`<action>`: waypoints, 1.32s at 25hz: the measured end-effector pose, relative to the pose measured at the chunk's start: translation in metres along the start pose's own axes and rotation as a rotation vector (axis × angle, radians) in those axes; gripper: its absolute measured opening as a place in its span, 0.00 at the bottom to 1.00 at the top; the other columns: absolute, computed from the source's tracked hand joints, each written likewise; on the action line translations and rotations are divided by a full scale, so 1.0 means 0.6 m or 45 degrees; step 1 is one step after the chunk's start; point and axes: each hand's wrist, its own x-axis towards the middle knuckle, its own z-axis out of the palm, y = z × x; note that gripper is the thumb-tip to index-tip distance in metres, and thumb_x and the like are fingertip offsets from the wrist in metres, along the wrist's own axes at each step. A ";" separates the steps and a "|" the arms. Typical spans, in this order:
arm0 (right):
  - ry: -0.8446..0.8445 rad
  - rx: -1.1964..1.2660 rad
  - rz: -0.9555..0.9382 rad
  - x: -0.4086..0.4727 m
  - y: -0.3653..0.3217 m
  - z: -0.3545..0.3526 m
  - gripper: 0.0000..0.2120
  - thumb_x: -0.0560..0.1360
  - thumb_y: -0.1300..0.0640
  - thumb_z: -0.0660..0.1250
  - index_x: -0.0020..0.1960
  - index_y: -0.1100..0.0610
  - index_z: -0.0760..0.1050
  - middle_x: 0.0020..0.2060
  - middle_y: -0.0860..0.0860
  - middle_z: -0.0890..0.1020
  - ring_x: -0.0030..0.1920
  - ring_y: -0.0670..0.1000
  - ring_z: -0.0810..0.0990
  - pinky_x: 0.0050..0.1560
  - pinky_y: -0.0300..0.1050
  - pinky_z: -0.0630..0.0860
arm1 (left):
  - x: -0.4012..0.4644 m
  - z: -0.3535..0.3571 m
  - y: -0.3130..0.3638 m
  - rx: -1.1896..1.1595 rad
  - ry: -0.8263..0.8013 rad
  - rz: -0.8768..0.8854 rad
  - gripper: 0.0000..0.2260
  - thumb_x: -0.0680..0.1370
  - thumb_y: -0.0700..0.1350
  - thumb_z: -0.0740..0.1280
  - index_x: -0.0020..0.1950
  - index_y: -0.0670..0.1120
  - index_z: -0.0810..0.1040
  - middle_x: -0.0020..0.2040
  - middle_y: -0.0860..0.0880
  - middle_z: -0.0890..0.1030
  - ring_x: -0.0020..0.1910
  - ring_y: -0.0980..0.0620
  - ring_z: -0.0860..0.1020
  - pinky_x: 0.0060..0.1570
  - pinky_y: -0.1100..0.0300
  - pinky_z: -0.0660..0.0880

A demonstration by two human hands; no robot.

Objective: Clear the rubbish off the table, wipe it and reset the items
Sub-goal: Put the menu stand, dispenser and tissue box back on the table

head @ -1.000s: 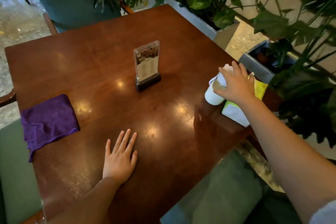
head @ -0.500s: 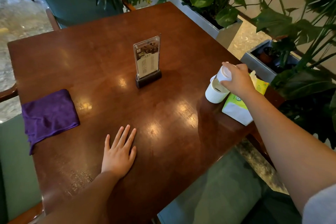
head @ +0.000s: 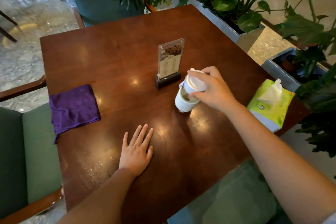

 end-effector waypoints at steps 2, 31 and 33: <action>-0.029 0.040 -0.076 0.020 -0.047 0.032 0.29 0.67 0.58 0.74 0.66 0.46 0.71 0.52 0.48 0.65 0.53 0.47 0.68 0.52 0.39 0.69 | 0.000 -0.001 -0.001 0.014 0.008 0.008 0.26 0.76 0.56 0.51 0.74 0.52 0.58 0.75 0.50 0.61 0.74 0.52 0.54 0.69 0.44 0.49; -0.144 -0.170 -0.244 0.165 -0.152 0.203 0.28 0.76 0.54 0.64 0.73 0.47 0.58 0.71 0.56 0.59 0.68 0.59 0.62 0.63 0.56 0.70 | 0.003 0.001 0.000 -0.046 -0.006 0.022 0.26 0.77 0.55 0.52 0.75 0.52 0.57 0.75 0.49 0.59 0.75 0.50 0.52 0.70 0.39 0.52; -0.157 -0.158 -0.259 0.159 -0.148 0.203 0.28 0.77 0.56 0.63 0.73 0.48 0.57 0.75 0.56 0.54 0.72 0.59 0.56 0.66 0.55 0.66 | 0.004 -0.002 0.004 -0.035 -0.023 0.024 0.26 0.77 0.54 0.53 0.74 0.51 0.59 0.75 0.48 0.61 0.74 0.49 0.54 0.70 0.38 0.52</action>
